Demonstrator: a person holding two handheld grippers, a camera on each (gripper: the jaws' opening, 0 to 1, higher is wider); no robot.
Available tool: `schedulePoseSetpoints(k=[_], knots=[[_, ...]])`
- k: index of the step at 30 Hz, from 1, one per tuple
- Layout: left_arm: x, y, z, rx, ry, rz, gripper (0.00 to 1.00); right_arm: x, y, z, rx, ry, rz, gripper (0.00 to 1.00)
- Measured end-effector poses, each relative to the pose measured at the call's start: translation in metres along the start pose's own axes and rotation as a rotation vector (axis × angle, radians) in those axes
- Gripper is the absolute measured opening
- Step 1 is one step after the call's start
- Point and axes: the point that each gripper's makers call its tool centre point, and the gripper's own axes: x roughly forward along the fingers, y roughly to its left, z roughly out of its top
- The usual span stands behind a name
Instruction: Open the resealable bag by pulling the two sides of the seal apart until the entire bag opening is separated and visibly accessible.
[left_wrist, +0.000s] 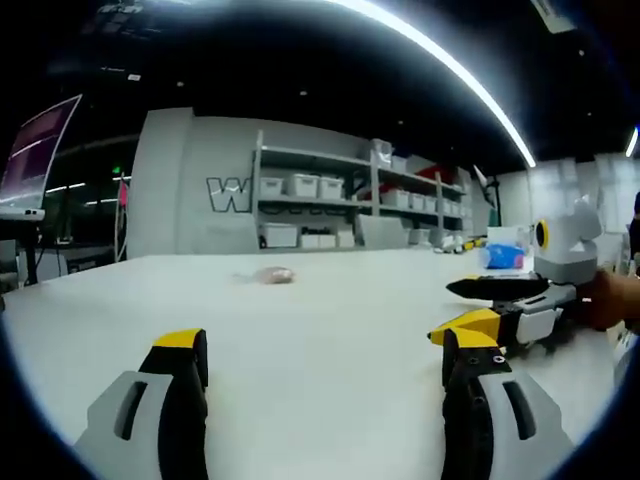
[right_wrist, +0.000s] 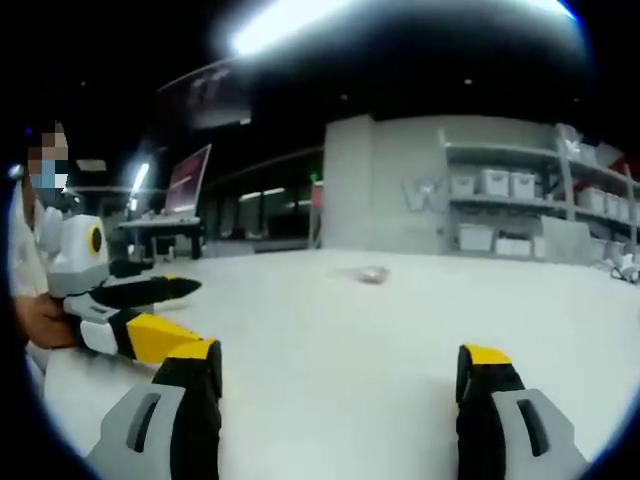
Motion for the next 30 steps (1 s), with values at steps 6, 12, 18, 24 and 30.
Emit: schedulePoseSetpoints(k=[6, 12, 18, 24, 30], knots=[[0.002, 0.001, -0.001, 0.0, 0.011, -0.002, 0.97, 0.0, -0.003, 0.002, -0.001, -0.024, 0.015, 0.99], [0.002, 0.0, -0.004, 0.002, 0.051, -0.022, 0.96, -0.002, -0.008, 0.004, 0.0, -0.055, 0.024, 0.99], [-0.002, -0.01, -0.014, 0.015, 0.168, -0.123, 0.96, 0.001, -0.021, 0.003, 0.005, -0.038, -0.027, 0.99], [0.002, -0.006, -0.016, 0.013, 0.162, -0.142, 1.0, 0.002, -0.026, 0.002, 0.005, -0.025, -0.046, 0.99], [0.003, -0.01, -0.01, 0.008, 0.108, -0.133, 1.0, 0.004, -0.027, 0.003, 0.005, -0.028, -0.056, 0.99]])
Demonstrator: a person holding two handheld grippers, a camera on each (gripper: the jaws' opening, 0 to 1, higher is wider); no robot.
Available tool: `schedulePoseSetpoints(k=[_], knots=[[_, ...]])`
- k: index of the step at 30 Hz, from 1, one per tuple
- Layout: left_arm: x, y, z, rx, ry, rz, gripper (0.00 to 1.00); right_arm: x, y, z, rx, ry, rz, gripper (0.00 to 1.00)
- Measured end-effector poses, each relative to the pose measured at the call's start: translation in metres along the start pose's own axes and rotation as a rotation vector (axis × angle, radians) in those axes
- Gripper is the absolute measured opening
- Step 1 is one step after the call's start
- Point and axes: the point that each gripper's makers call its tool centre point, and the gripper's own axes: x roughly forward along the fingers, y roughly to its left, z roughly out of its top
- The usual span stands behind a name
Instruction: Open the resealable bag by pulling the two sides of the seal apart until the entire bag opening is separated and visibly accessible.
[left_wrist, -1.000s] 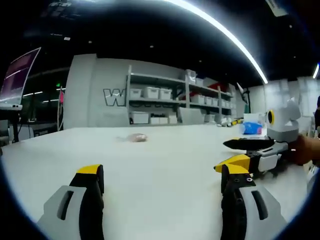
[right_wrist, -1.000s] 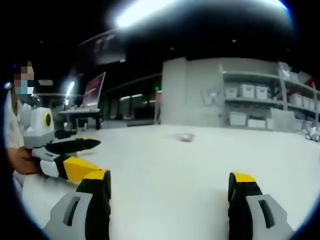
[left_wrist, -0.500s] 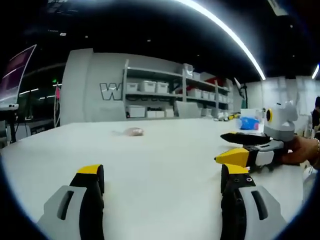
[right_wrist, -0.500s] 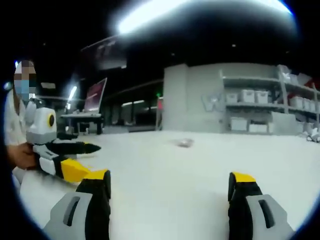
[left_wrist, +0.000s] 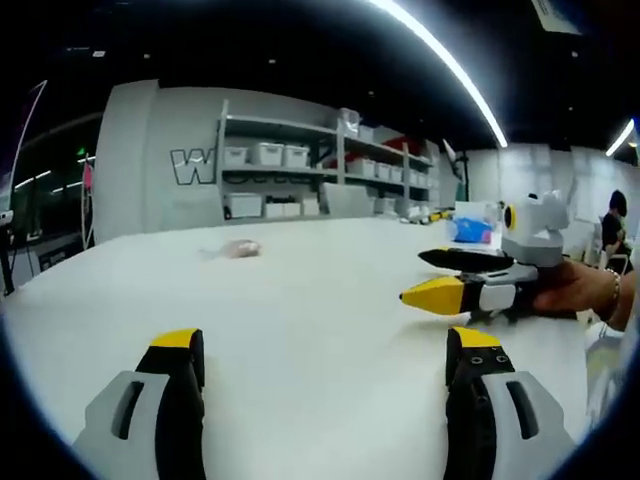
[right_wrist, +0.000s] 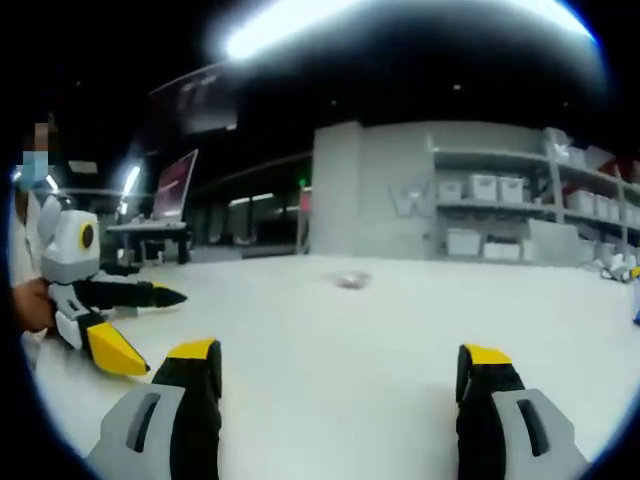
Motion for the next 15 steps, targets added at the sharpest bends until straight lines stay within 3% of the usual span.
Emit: schedulePoseSetpoints(k=[3, 6, 9, 11, 14, 15], knots=[[0.004, 0.006, 0.007, -0.005, -0.091, 0.093, 1.0, 0.001, -0.001, 0.001, 0.0, -0.006, -0.007, 0.99], [0.008, 0.011, 0.008, -0.008, -0.085, 0.139, 1.0, 0.002, -0.003, 0.002, -0.001, -0.016, -0.024, 0.99], [0.007, 0.016, 0.011, -0.008, -0.118, 0.19, 1.0, 0.003, -0.005, 0.004, 0.001, -0.035, -0.059, 0.99], [0.005, 0.011, 0.012, -0.008, -0.119, 0.168, 0.99, 0.002, -0.005, 0.004, 0.0, -0.04, -0.074, 0.99], [0.004, -0.001, 0.005, -0.009, -0.042, 0.088, 0.99, 0.001, -0.004, 0.006, 0.0, -0.06, -0.077, 0.99], [0.003, -0.004, 0.007, -0.005, -0.045, 0.077, 0.99, 0.002, -0.004, 0.006, -0.001, -0.049, -0.08, 0.99]])
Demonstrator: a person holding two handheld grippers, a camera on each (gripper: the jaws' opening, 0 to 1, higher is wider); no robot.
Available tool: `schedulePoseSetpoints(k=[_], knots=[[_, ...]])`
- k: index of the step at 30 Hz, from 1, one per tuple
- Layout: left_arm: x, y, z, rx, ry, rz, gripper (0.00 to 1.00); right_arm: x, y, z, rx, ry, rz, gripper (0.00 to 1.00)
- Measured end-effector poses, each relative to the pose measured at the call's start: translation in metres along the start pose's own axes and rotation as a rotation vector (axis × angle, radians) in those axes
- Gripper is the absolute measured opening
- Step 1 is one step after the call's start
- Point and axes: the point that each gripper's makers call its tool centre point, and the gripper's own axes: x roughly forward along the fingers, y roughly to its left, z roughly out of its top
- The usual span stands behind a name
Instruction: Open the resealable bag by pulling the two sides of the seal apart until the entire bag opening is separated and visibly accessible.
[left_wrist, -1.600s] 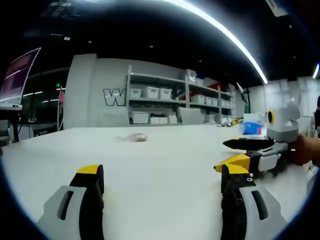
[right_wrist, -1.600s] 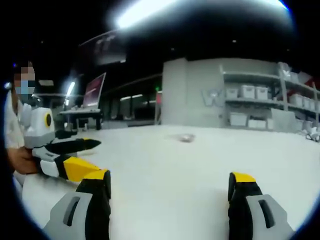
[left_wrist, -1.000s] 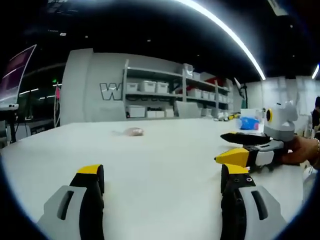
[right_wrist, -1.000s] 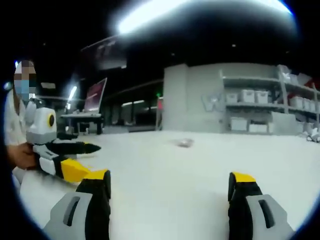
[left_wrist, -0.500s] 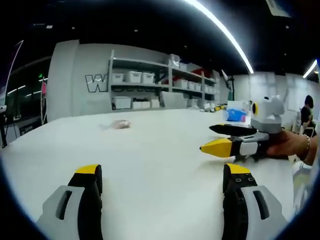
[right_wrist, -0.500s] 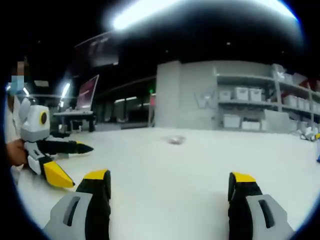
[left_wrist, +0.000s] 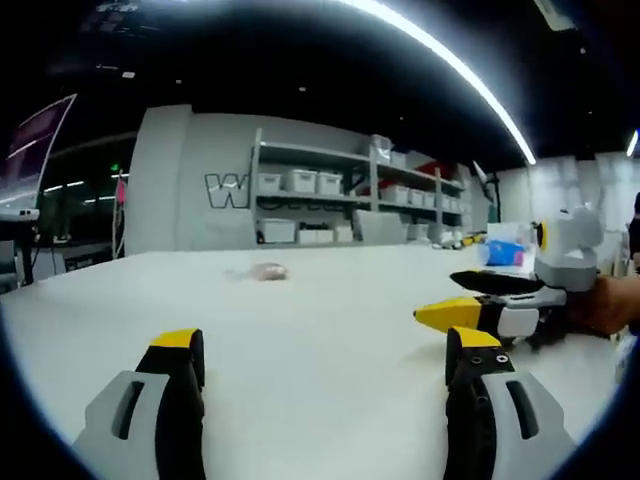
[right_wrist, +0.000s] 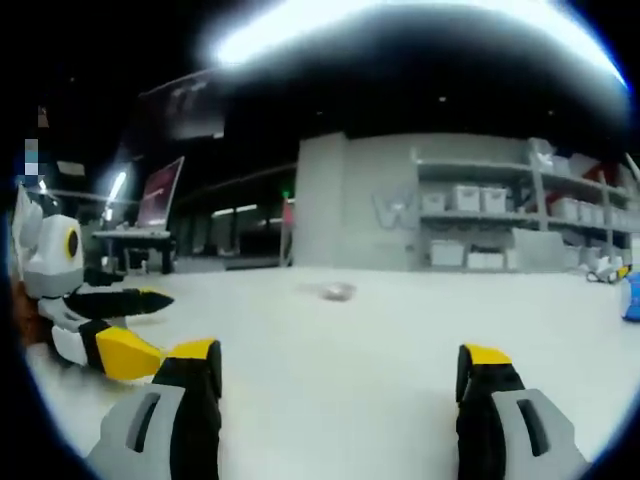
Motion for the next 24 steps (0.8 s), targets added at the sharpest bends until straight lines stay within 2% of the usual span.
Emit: schedulePoseSetpoints(k=[1, 2, 4, 6, 10, 11, 12, 16, 19, 22, 24], knots=[[-0.002, -0.003, 0.0, 0.001, 0.005, -0.014, 0.99, 0.0, 0.001, -0.001, 0.0, 0.008, -0.004, 0.99], [-0.004, -0.015, 0.0, 0.005, 0.002, -0.073, 0.97, -0.001, 0.002, -0.001, 0.0, 0.009, -0.006, 0.99], [-0.01, -0.025, 0.002, 0.013, -0.024, -0.142, 0.94, -0.002, 0.007, -0.001, 0.001, 0.009, 0.01, 0.99], [-0.018, -0.023, -0.005, 0.015, 0.046, -0.122, 0.95, -0.003, 0.015, -0.002, 0.0, 0.013, 0.038, 0.99], [-0.014, -0.023, -0.004, 0.012, 0.044, -0.122, 0.97, -0.005, 0.037, -0.003, 0.001, 0.01, 0.14, 0.98], [-0.015, -0.025, -0.009, 0.002, 0.07, -0.128, 0.99, -0.006, 0.034, -0.005, 0.005, 0.025, 0.117, 0.93], [-0.011, -0.024, -0.007, 0.01, 0.058, -0.112, 1.0, -0.005, 0.035, -0.005, 0.002, 0.022, 0.121, 0.9], [-0.007, -0.021, -0.01, 0.007, 0.091, -0.054, 1.0, 0.0, 0.031, -0.008, 0.001, 0.034, 0.091, 0.83], [-0.005, -0.021, -0.008, 0.005, 0.074, -0.046, 1.0, 0.002, 0.029, -0.008, 0.001, 0.04, 0.079, 0.81], [-0.006, -0.02, -0.003, 0.002, 0.002, -0.048, 1.0, 0.002, 0.028, -0.008, 0.001, 0.042, 0.077, 0.81], [-0.006, -0.02, -0.003, 0.003, 0.007, -0.053, 0.99, 0.002, 0.028, -0.008, 0.001, 0.036, 0.088, 0.82]])
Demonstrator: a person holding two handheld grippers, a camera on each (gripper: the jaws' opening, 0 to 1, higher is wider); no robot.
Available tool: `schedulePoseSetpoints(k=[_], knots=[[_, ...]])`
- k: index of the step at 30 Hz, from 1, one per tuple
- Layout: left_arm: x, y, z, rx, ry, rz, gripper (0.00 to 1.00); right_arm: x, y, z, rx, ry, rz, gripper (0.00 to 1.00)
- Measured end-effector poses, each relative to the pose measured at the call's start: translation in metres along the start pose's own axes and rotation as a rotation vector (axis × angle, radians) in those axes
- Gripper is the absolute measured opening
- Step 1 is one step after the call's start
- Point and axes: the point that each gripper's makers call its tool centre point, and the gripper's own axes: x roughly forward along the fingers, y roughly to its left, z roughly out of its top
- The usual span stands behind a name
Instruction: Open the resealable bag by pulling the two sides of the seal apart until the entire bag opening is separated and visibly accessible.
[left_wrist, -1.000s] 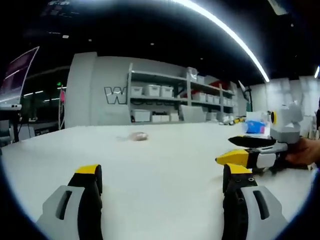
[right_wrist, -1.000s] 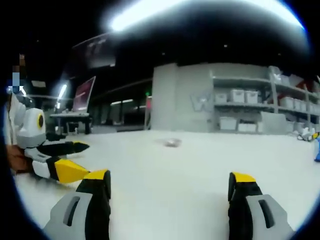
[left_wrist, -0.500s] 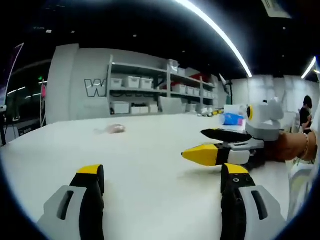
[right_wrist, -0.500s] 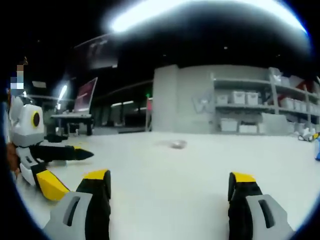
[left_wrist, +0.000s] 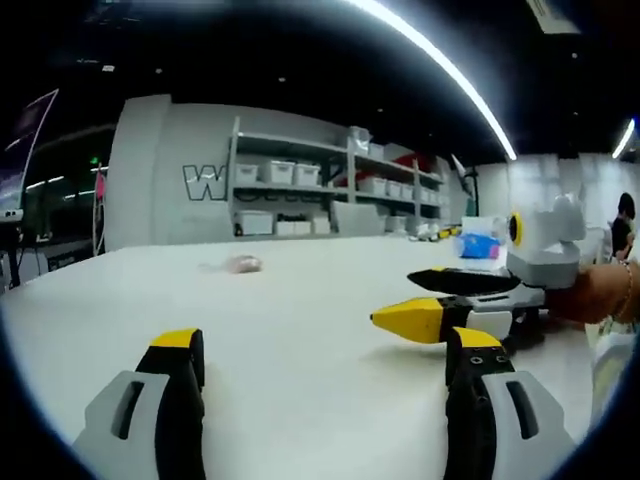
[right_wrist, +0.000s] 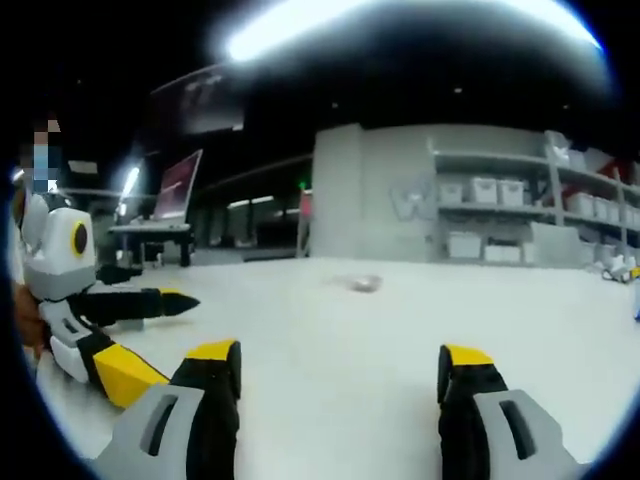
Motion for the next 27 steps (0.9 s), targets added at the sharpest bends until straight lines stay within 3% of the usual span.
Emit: schedulePoseSetpoints(k=[5, 12, 16, 20, 21, 23, 27], knots=[[0.005, 0.003, -0.004, 0.005, 0.031, -0.066, 1.0, -0.002, 0.005, 0.003, -0.001, -0.023, 0.034, 0.85], [-0.001, 0.0, -0.005, 0.003, 0.018, -0.028, 1.0, -0.005, 0.007, 0.005, -0.001, -0.044, 0.018, 0.78], [-0.001, 0.0, -0.004, 0.004, 0.005, -0.042, 1.0, -0.006, 0.008, 0.006, -0.003, -0.054, 0.02, 0.78], [-0.002, 0.0, -0.002, 0.003, -0.022, 0.013, 1.0, -0.008, 0.004, 0.004, -0.002, -0.04, -0.032, 0.71], [-0.003, 0.0, 0.001, 0.0, -0.057, 0.025, 1.0, -0.009, 0.006, 0.005, -0.002, -0.052, -0.026, 0.67], [-0.004, 0.0, -0.002, 0.002, -0.037, 0.018, 1.0, -0.009, 0.017, 0.009, -0.004, -0.084, 0.055, 0.61], [-0.005, -0.002, -0.002, 0.001, -0.036, 0.005, 1.0, -0.012, 0.014, 0.006, -0.005, -0.056, 0.034, 0.6]])
